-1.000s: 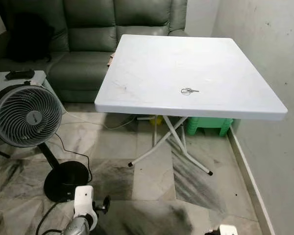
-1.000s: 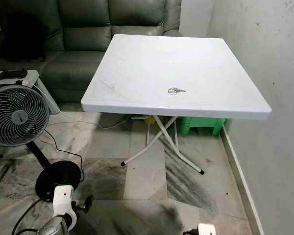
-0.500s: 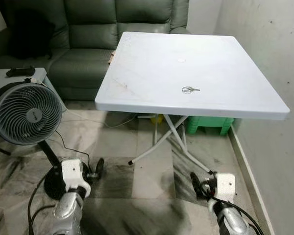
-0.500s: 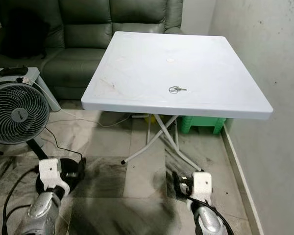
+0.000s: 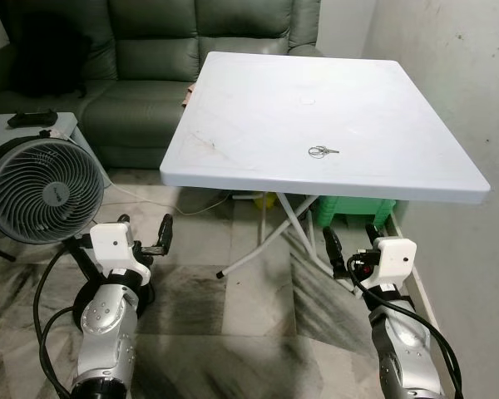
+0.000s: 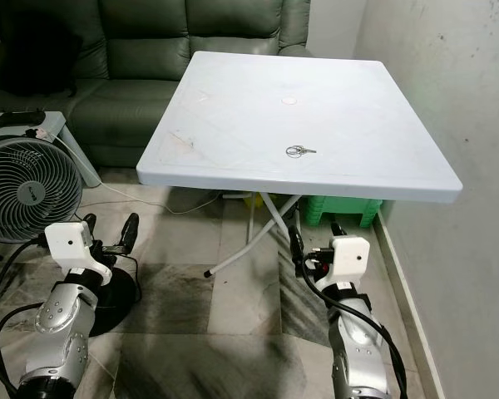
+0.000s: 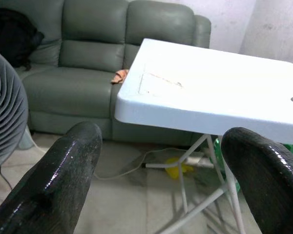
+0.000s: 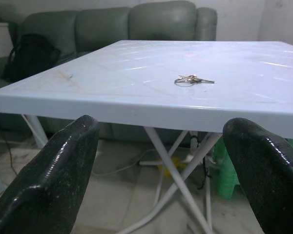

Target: Hang keys on a hook

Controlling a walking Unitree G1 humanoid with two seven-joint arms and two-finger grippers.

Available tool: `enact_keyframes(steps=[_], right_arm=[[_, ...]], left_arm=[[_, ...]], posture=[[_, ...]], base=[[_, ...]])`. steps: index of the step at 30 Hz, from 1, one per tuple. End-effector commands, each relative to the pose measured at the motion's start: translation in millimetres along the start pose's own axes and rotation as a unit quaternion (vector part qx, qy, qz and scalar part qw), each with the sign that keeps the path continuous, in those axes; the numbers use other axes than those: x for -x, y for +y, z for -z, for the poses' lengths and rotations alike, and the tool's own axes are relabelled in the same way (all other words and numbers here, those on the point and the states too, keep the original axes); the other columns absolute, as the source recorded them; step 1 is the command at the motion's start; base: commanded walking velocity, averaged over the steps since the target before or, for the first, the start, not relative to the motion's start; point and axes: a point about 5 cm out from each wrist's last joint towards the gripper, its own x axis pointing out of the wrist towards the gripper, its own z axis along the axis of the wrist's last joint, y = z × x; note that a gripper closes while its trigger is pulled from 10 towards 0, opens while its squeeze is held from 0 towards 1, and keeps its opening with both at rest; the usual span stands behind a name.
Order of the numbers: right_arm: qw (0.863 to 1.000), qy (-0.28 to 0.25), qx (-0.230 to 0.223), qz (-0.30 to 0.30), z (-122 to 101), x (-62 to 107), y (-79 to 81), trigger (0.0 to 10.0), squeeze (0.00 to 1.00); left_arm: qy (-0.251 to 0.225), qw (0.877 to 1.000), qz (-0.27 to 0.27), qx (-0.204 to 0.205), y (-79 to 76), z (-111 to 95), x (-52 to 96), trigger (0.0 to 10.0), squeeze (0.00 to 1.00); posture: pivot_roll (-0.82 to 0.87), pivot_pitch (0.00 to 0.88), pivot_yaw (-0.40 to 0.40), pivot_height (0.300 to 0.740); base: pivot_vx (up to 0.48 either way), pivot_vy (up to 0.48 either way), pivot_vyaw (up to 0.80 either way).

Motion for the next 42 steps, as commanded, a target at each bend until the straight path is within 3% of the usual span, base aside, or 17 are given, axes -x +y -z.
enact_keyframes(steps=[1,9,16,42], right_arm=[[1.000,0.007,0.001,-0.009,-2.0,0.7,3.8,10.0,0.00],[0.999,0.022,0.009,-0.031,-1.3,4.3,12.4,10.0,0.00],[0.999,0.029,-0.003,-0.037,-1.5,4.1,15.0,10.0,0.00],[0.998,0.039,-0.003,-0.051,-0.7,3.7,18.3,10.0,0.00]], left_arm=[[0.006,1.000,-0.003,0.002,-1.2,-2.3,1.2,10.0,0.00],[0.006,0.997,0.034,-0.068,-14.2,-8.0,3.4,10.0,0.00],[0.011,0.999,0.028,-0.038,-16.8,-11.5,0.9,10.0,0.00],[0.014,0.999,0.035,-0.032,-23.2,-15.9,0.4,10.0,0.00]], posture=[[-0.01,0.000,0.006,0.740],[-0.01,0.000,0.009,0.740],[-0.01,0.000,0.006,0.740],[0.00,0.000,0.004,0.740]], base=[[0.000,0.000,0.00],[0.032,0.000,0.00],[0.296,0.000,0.00],[0.336,0.000,0.00]])
